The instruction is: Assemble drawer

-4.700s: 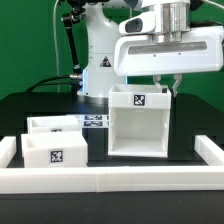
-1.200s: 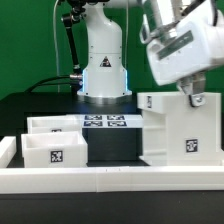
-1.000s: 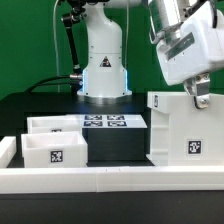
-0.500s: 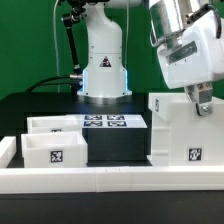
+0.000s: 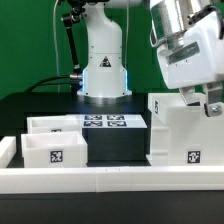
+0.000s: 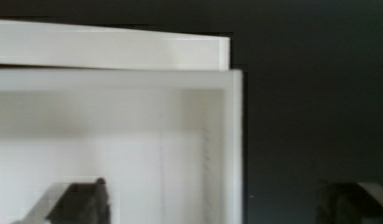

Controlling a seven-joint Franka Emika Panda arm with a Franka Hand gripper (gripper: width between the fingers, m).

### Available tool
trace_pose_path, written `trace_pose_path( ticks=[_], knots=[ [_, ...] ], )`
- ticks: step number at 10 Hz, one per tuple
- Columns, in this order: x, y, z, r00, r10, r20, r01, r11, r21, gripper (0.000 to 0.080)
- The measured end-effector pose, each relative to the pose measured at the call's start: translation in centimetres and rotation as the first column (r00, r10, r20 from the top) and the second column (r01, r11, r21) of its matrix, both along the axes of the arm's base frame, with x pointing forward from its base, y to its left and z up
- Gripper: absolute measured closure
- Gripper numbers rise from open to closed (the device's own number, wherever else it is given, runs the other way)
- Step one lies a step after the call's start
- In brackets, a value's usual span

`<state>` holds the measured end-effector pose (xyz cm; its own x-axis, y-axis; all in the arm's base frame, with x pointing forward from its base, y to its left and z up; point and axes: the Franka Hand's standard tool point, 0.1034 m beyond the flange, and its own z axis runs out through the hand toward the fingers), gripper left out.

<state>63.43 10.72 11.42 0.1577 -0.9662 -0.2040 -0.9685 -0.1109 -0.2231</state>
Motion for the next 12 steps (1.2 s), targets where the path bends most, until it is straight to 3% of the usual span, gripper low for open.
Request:
trace_pose_path(
  ticks=[4,8,9,12],
  knots=[
    [-1.8,-1.5,2.6,0.983,0.176,-0.05,-0.176,0.984,0.008,0.0151],
    [-2.3,-1.7,2.5,0.955,0.296,-0.027,-0.297,0.955,-0.011,0.0151],
    [-2.7,-1.8,2.5,0.898,0.44,-0.026,-0.44,0.897,-0.037,0.0151],
    [-3.6,-3.1,2.7,0.585,0.806,-0.087,-0.811,0.579,-0.082,0.0151]
  ],
)
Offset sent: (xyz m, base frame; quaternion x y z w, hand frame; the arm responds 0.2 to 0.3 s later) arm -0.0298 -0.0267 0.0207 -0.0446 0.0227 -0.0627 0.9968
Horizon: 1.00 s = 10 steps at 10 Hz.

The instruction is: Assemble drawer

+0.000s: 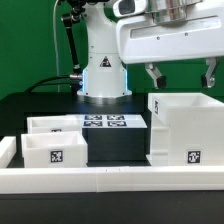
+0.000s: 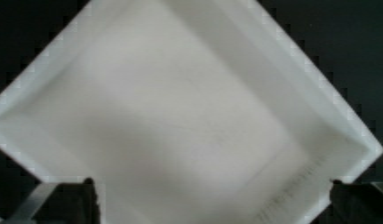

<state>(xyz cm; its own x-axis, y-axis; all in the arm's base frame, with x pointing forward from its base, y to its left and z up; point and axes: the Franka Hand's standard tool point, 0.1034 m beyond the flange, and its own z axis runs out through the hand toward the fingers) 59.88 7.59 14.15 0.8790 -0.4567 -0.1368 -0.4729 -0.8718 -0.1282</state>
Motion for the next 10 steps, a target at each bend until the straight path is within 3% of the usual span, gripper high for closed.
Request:
trace_pose_path(
  ticks=[1,5,7,9,10],
  knots=[
    [0.2,-0.4,0.0,1.0,0.027,0.015,-0.027,0.999,0.017,0.0151],
    [0.1,-0.8,-0.2,0.947,0.313,0.068,-0.315,0.949,0.018,0.0151],
    [-1.0,-4.0,-0.7,0.865,0.495,0.089,-0.494,0.869,-0.025,0.0151],
    [-2.2,-8.1,-1.2,0.832,0.546,0.099,-0.543,0.838,-0.053,0.0151],
    [-2.6,-9.3,-1.5,0.842,0.532,0.094,-0.531,0.847,-0.033,0.0151]
  ],
)
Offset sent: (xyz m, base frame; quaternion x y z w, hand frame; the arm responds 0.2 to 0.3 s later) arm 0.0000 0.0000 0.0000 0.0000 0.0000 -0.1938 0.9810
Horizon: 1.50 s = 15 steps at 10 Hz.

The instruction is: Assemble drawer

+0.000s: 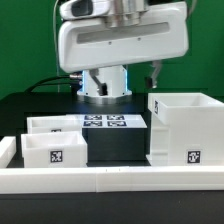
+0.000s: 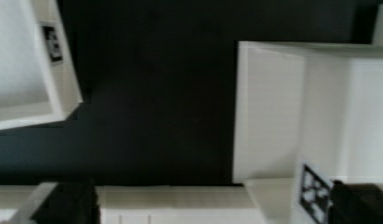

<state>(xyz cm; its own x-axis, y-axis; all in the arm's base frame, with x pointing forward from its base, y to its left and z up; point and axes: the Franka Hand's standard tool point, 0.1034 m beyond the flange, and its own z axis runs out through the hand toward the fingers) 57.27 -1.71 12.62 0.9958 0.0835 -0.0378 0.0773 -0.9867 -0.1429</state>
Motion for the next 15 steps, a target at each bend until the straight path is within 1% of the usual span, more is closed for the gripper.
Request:
trace_pose_path(
  ticks=[1,3,5,6,7,8,9,10,11,12,15],
  knots=[
    [-0.2,-1.0,-0.1,0.999,-0.03,-0.018,0.03,0.999,0.012,0.0151],
    [-0.1,-0.5,-0.2,1.0,-0.022,-0.015,0.022,1.0,0.009,0.0151],
    [-0.3,-0.8,-0.3,1.0,-0.019,-0.018,0.019,1.0,0.009,0.0151],
    [-0.9,-2.2,-1.2,0.999,0.048,0.006,-0.048,0.999,-0.002,0.0151],
    [-2.1,-3.5,-2.4,0.999,0.042,0.01,-0.042,0.999,-0.021,0.0151],
    [-2.6,-3.8,-3.0,0.999,0.037,0.01,-0.037,0.999,-0.029,0.0151],
    [-2.6,-4.5,-3.7,0.997,0.074,0.019,-0.074,0.997,-0.036,0.0151],
    [-2.5,-5.4,-4.6,0.995,0.097,0.038,-0.094,0.994,-0.054,0.0151],
    [-2.5,-6.3,-5.9,0.988,0.145,0.058,-0.141,0.987,-0.075,0.0151],
    [-2.8,-6.6,-6.8,0.985,0.165,0.048,-0.161,0.984,-0.074,0.0151],
    [-2.7,-6.5,-6.7,0.985,0.164,0.049,-0.16,0.984,-0.074,0.0151]
  ],
)
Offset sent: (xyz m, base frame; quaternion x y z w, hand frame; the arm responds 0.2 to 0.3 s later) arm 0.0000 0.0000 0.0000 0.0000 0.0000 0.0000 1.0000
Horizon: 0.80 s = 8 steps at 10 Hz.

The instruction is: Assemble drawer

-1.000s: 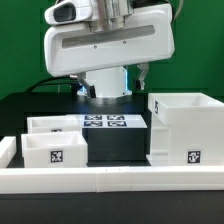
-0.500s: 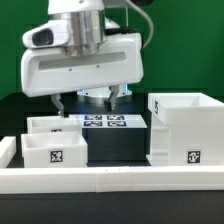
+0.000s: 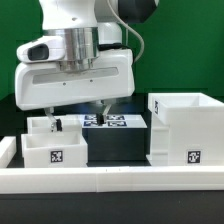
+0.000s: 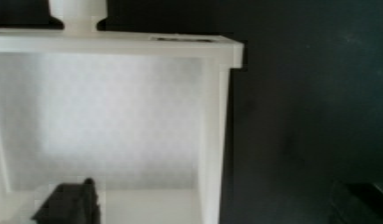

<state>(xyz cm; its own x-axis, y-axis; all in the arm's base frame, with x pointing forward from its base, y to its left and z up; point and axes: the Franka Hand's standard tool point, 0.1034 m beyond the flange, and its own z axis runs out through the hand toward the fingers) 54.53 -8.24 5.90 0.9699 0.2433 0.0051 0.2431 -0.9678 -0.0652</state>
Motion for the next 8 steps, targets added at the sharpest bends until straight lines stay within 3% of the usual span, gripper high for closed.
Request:
trace_pose_path(
  ticks=[1,3,6,8],
  knots=[
    [-0.1,0.0,-0.3,1.0,0.0,-0.002,0.0,1.0,-0.001,0.0151],
    [-0.8,0.1,-2.5,1.0,0.004,-0.008,-0.005,1.0,-0.015,0.0151],
    [-1.0,-0.3,-4.4,1.0,0.013,0.0,-0.013,0.999,-0.034,0.0151],
    [-1.3,-0.5,-5.1,1.0,0.012,0.003,-0.012,0.999,-0.042,0.0151]
  ],
)
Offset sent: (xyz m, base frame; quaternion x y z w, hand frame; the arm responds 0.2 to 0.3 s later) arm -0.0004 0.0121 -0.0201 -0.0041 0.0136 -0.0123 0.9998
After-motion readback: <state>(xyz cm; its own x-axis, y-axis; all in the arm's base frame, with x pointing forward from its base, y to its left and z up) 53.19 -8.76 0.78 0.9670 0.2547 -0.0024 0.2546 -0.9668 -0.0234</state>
